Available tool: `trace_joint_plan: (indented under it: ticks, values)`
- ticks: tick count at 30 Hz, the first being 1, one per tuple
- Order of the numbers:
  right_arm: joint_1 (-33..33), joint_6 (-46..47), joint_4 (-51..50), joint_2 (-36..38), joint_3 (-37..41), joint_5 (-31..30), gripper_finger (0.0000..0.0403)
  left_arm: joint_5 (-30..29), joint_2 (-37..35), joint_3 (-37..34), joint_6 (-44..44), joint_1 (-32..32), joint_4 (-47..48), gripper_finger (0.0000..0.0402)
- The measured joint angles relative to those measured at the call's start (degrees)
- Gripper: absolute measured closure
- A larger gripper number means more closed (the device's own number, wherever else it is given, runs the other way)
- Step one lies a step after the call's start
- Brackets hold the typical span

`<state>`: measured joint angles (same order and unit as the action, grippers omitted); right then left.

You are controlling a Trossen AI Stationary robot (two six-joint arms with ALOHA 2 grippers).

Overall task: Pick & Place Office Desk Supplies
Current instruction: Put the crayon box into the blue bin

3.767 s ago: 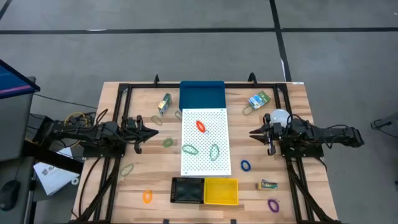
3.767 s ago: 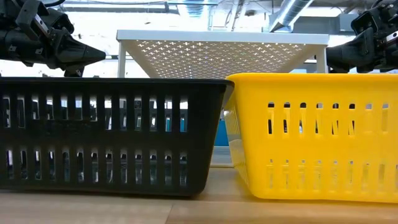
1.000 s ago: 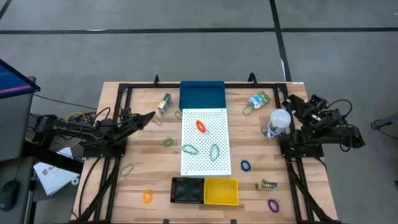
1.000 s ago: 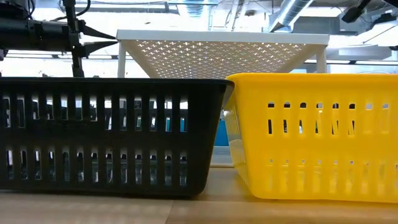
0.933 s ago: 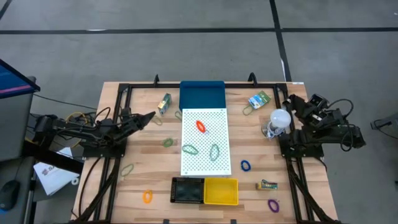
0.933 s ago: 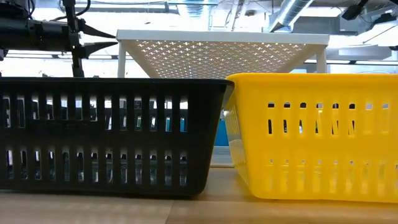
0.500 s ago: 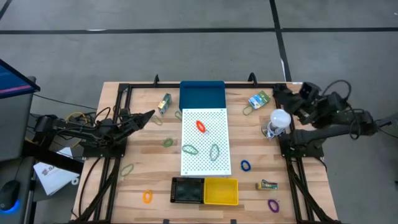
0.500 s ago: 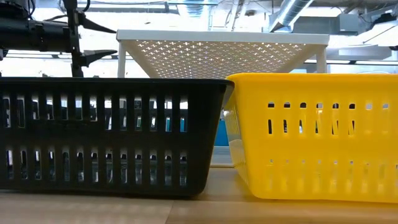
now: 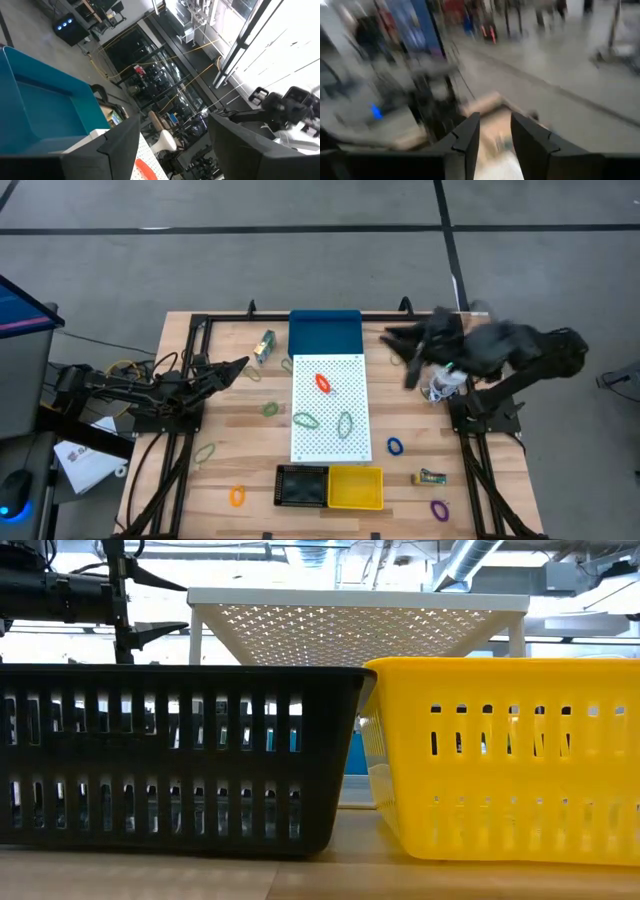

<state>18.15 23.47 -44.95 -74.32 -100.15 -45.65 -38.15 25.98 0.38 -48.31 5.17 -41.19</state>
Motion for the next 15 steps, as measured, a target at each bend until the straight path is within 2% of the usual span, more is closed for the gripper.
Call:
trace_joint_plan:
  ticks: [4,10,15]
  values:
    - [-2.29,7.76,-12.87,-8.37,-7.14,-0.46,0.0295,0.22,0.01,0.00,0.04,0.00,0.01,0.0173]
    - [-6.77,9.85,-25.58,-20.66,-15.51,5.78,0.0291,0.48,0.00,0.00,0.04,0.00,0.00,0.0171]
    - [-11.64,18.07,-43.36,-27.31,-20.27,6.62,0.0262,1.70,0.00,0.00,0.07,0.00,0.00,0.0165]
